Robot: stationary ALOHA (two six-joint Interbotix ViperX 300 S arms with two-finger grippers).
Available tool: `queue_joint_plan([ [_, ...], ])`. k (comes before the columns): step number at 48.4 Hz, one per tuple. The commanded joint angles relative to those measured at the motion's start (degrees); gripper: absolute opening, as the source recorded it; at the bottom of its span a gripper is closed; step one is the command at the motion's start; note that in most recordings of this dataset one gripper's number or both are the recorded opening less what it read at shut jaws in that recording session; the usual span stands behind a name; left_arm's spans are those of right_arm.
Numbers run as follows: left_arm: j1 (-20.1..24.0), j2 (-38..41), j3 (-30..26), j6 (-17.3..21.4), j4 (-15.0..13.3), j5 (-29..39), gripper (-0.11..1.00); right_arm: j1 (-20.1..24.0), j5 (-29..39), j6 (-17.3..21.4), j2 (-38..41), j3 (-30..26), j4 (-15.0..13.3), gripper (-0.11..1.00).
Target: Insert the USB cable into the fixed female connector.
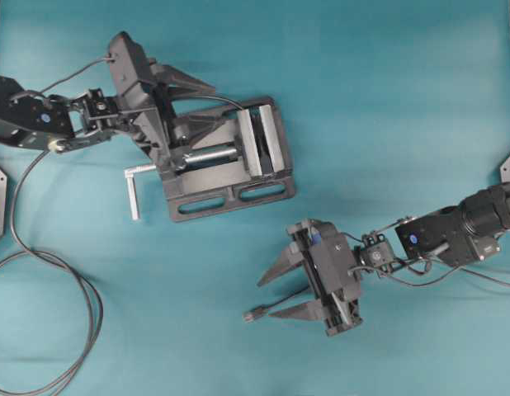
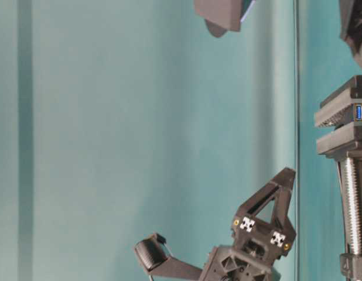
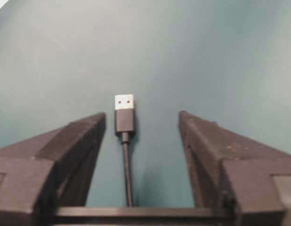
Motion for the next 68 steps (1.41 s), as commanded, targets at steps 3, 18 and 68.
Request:
queue_joint_plan([
  [3, -0.1, -1.6, -0.1, -0.4, 0.2, -0.4, 0.81, 0.0, -2.5, 0.0, 0.4, -0.9, 0.0, 0.58],
  [18, -0.1, -1.6, -0.1, -0.4, 0.2, -0.2, 0.81, 0.6, -7.3, 0.0, 4.5, -3.9, -0.1, 0.58],
  [68, -1.2, -1.0, -0.5, -0.5, 0.2, -0.6, 0.81, 0.2, -5.2, -0.4, 7.9, -4.0, -0.2, 0.54],
])
